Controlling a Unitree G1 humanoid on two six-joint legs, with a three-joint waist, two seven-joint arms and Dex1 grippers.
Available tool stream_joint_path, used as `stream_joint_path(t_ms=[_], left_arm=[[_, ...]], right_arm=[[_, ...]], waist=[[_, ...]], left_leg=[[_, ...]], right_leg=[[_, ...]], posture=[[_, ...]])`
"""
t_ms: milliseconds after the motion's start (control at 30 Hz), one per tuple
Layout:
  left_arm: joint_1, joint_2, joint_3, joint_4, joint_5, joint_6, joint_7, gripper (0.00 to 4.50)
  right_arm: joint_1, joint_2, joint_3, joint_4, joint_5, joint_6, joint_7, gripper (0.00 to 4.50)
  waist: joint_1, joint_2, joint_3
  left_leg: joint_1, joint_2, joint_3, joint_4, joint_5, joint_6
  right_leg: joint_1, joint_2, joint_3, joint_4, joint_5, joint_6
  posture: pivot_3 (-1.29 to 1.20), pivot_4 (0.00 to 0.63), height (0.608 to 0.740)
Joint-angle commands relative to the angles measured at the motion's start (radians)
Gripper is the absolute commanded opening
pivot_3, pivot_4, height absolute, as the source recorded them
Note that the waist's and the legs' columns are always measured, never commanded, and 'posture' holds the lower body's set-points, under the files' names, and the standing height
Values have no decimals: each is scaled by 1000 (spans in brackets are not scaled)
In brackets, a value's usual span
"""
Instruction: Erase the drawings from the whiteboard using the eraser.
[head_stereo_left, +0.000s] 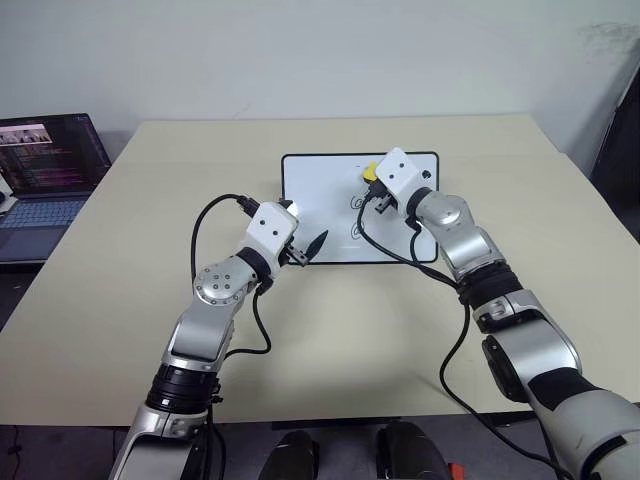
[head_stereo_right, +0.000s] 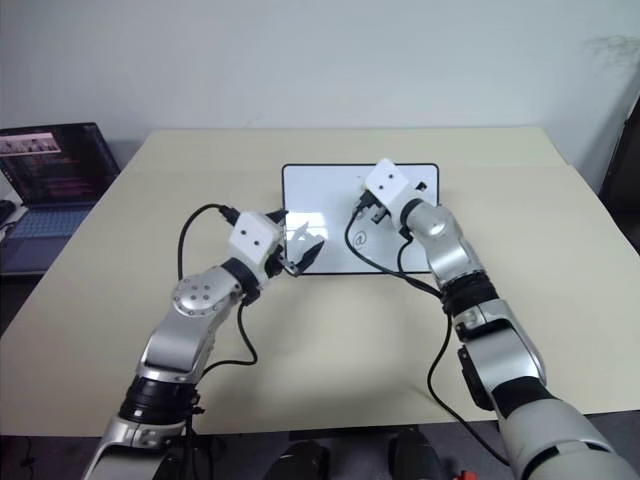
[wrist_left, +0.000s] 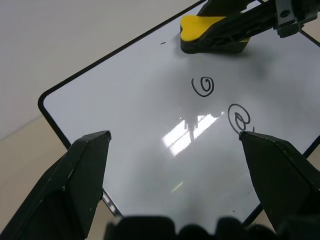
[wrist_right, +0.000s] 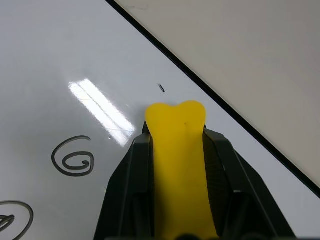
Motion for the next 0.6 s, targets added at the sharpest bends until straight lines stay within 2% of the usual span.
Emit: stream_joint_path(t_ms=[33,267,600], left_arm=[[-28,5,9,-15,4,-28,-4,4500],[12,14,26,-55,6,-18,12,4500],[38,15,35,-88,9,0,31,4500]], right_arm=[[-21,20,-2,61,-2,24,-1,997],[-83,91,19,146,-9,-27,9,997],[-149,142,18,243,-14,-82,4,997]], waist=[[-5,0,0],[-32,0,0],[-38,0,0]], left_leg=[[0,0,0,0,0,0],[2,2,3,-1,0,0],[3,3,3,-1,0,0]], right_leg=[[0,0,0,0,0,0],[0,0,2,0,1,-2],[-1,1,3,0,1,-2]], posture=[[0,150,740],[0,150,740],[0,150,740]])
